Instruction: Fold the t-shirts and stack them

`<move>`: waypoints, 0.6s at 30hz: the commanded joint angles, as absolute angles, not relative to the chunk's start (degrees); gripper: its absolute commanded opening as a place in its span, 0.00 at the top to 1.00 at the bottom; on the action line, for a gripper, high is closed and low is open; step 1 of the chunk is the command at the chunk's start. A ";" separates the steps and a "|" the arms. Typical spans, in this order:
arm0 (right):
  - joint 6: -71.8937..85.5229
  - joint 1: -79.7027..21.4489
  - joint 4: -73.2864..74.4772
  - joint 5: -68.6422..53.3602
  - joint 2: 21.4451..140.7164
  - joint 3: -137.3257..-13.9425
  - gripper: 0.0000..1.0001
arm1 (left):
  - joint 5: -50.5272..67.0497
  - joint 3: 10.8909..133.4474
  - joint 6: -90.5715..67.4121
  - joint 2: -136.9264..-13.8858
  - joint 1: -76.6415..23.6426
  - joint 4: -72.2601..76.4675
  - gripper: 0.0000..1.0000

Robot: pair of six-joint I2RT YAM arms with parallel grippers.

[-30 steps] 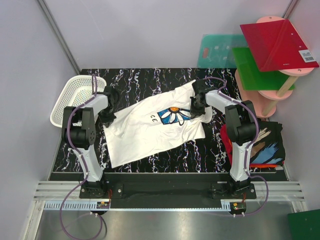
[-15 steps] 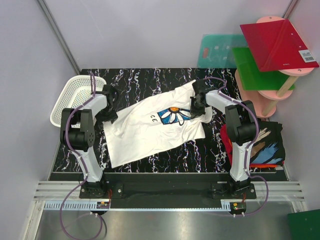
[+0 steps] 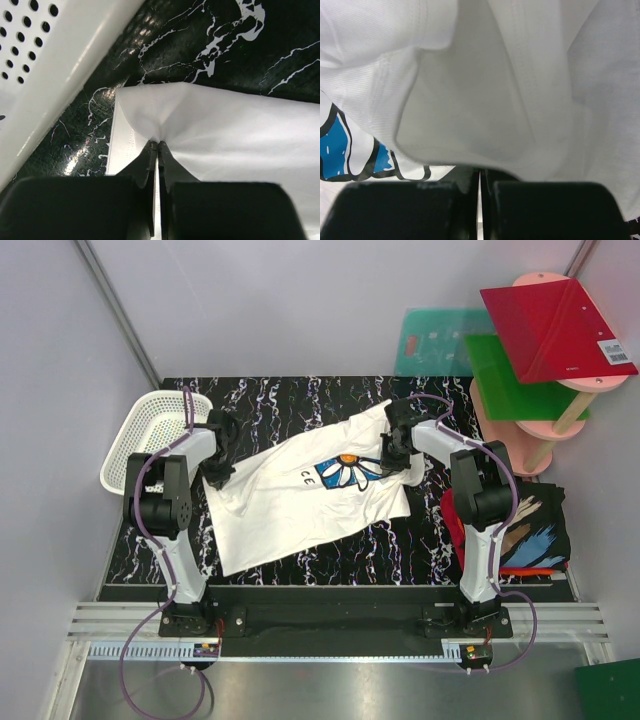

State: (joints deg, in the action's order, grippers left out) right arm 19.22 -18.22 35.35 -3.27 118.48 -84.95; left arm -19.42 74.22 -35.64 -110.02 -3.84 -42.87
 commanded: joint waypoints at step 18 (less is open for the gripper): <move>20.39 -17.93 39.02 7.91 119.44 -82.35 1.00 | -33.92 86.65 -37.97 -111.35 -2.64 -51.50 1.00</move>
State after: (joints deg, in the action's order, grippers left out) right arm 20.58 -18.37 35.05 -1.67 118.15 -84.47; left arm -28.01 80.68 -37.06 -108.64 -3.51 -48.56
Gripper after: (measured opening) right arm 0.008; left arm 0.012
